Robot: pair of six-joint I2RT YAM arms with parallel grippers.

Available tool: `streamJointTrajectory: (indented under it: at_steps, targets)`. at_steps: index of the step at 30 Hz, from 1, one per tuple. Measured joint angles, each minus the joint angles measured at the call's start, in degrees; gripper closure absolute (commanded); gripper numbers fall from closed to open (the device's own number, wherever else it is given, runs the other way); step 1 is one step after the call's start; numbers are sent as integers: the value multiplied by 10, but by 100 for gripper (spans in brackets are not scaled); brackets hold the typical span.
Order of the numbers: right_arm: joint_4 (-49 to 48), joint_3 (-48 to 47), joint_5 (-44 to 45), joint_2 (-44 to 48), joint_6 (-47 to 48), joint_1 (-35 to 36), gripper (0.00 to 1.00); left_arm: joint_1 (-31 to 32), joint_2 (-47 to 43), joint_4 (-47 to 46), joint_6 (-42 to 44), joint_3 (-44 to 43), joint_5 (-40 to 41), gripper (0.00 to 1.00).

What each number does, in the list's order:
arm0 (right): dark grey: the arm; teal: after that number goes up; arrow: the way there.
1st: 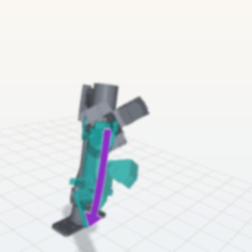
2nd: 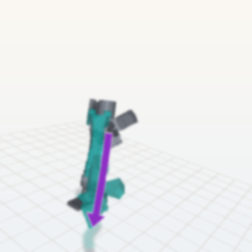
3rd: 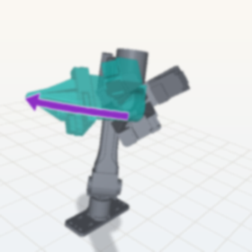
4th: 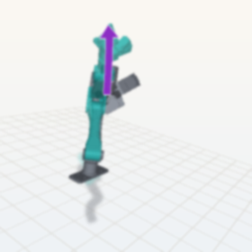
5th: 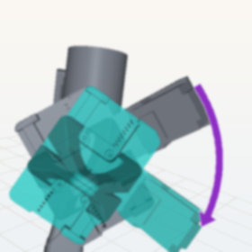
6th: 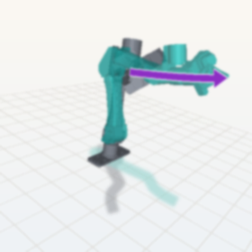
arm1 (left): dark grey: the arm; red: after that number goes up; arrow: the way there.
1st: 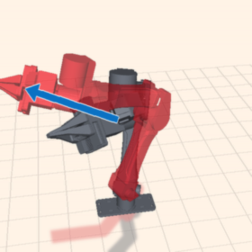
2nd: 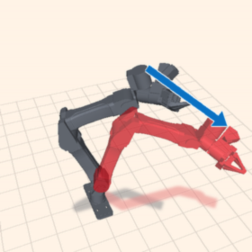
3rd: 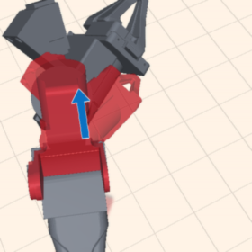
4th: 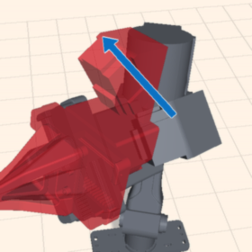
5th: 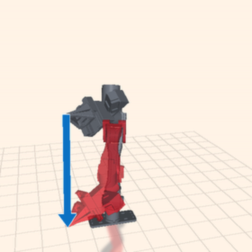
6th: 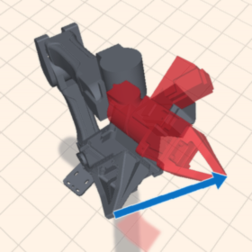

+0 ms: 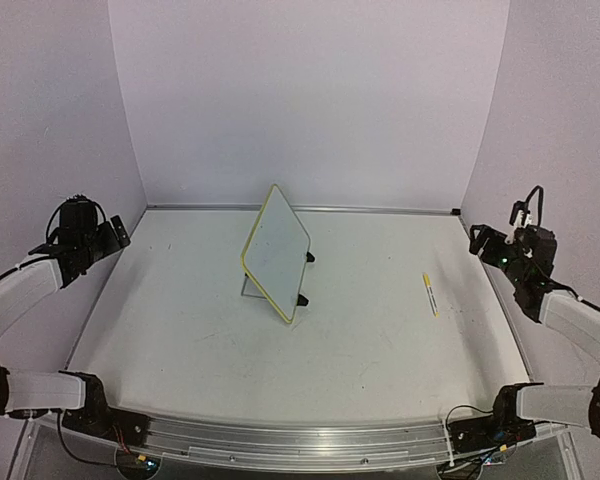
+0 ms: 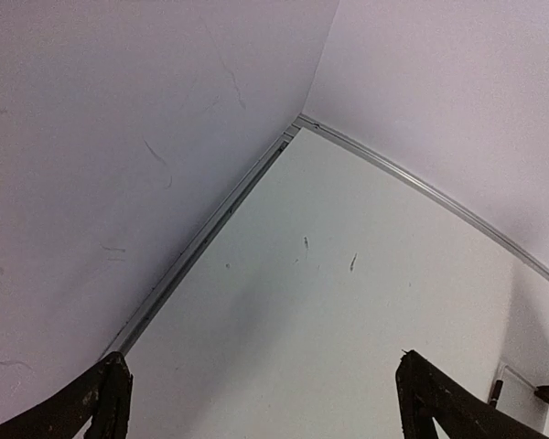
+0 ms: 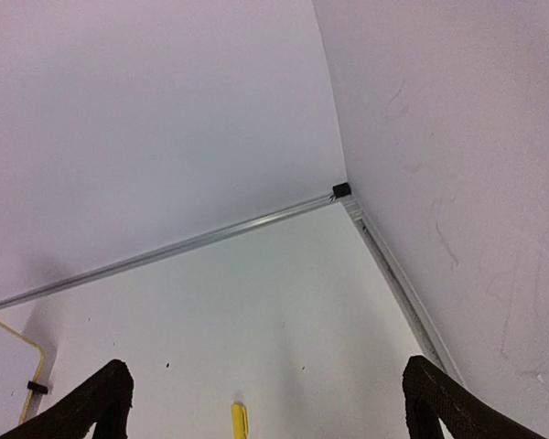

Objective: Write a sentence on the whiteboard
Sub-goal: Move the whiteboard stand to the center of the board.

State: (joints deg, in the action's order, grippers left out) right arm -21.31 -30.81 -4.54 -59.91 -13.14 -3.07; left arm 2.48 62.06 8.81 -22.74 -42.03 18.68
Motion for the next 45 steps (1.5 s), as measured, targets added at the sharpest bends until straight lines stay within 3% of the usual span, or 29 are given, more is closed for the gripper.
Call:
streamJointTrajectory:
  at_steps: [7, 13, 19, 23, 29, 36, 45]
  targets:
    - [46, -50, -145, -50, 9, 13, 2, 0, 28, 192, -16, -184, -19, 1]
    - [79, -147, -206, -137, 56, 148, 7, 0, 38, 278, 40, -293, -100, 0]
    - [106, -259, -243, -299, 108, 274, 17, 1, 27, 258, 119, -251, -177, 1]
    - [123, -318, -266, -408, 132, 326, 26, 1, 16, 241, 155, -186, -204, 1]
    - [148, -393, -295, -536, 159, 375, 37, 1, 14, 229, 173, -166, -221, 1]
    - [155, -449, -325, -617, 164, 385, 45, 1, 13, 221, 183, -166, -225, 1]
    - [159, -468, -341, -653, 173, 402, 51, 1, 13, 221, 183, -166, -227, 1]
